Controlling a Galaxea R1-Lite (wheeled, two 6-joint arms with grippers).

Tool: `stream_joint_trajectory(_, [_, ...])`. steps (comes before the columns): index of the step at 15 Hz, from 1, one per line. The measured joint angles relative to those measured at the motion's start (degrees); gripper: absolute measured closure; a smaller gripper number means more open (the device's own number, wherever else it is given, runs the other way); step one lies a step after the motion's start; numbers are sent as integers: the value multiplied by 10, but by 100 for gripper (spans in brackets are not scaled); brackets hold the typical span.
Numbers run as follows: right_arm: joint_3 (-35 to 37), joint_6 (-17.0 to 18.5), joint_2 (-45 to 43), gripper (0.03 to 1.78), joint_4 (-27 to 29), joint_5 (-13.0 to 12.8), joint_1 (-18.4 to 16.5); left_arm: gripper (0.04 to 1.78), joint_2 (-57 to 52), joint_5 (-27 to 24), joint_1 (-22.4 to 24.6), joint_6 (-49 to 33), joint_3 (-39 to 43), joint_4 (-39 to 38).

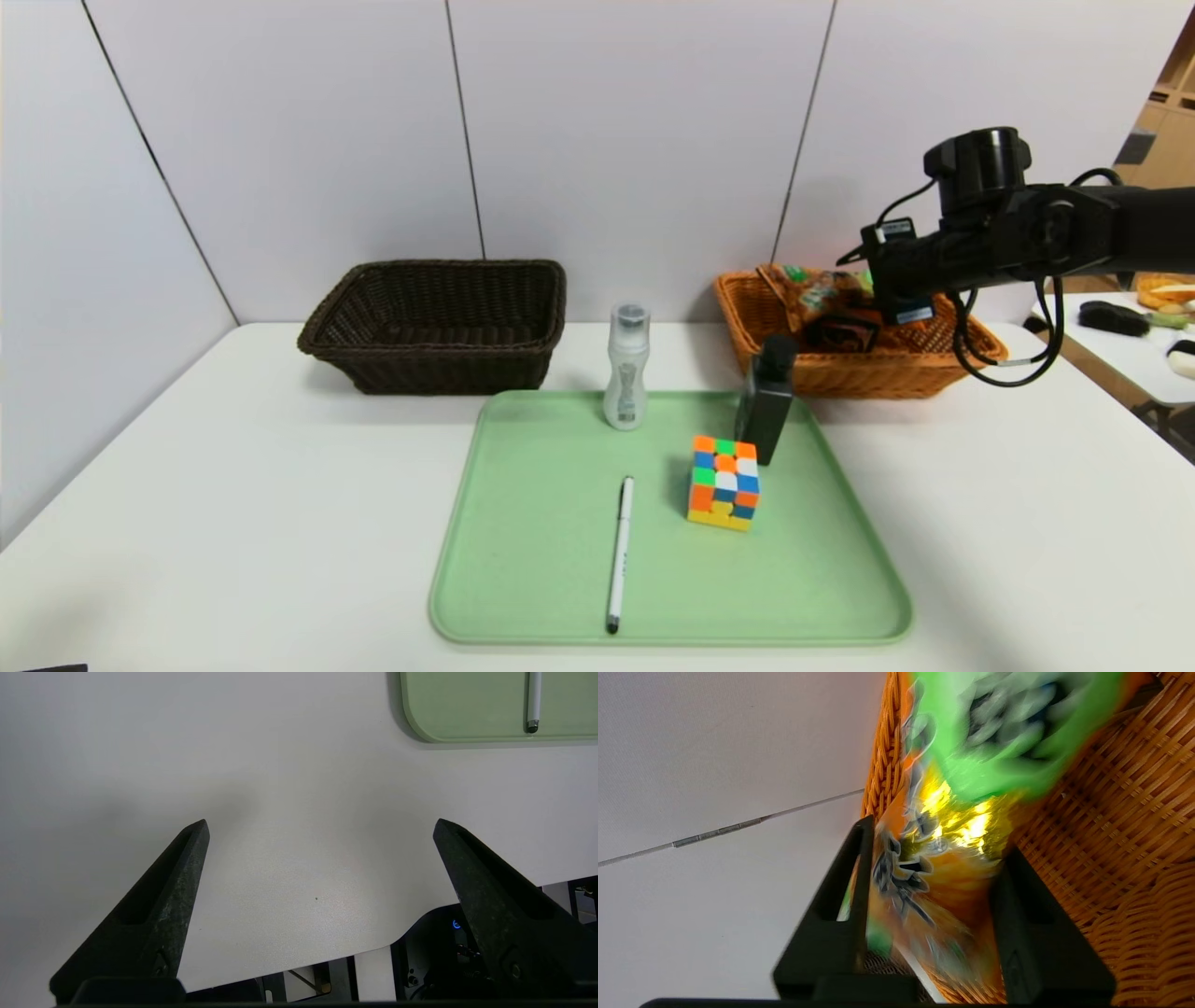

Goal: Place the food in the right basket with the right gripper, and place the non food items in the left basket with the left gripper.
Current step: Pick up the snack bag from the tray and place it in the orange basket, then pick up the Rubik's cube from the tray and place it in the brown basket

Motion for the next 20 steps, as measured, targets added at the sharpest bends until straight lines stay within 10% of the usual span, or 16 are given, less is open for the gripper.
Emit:
stream_joint_trajectory(10, [-20, 15, -74, 35, 51, 14, 11, 13, 2, 0, 0, 2, -7, -5])
stream_joint_trajectory(14, [-90, -30, -134, 25, 235, 30, 30, 13, 5, -1, -1, 2, -22, -6])
stream_joint_trajectory(17, [-114, -117, -190, 20, 375, 119, 28, 13, 18, -1, 0, -3, -54, -1])
stream_joint_trajectory(20, [-104, -191, -255, 17, 437, 133, 44, 13, 37, -1, 0, -4, -91, 18])
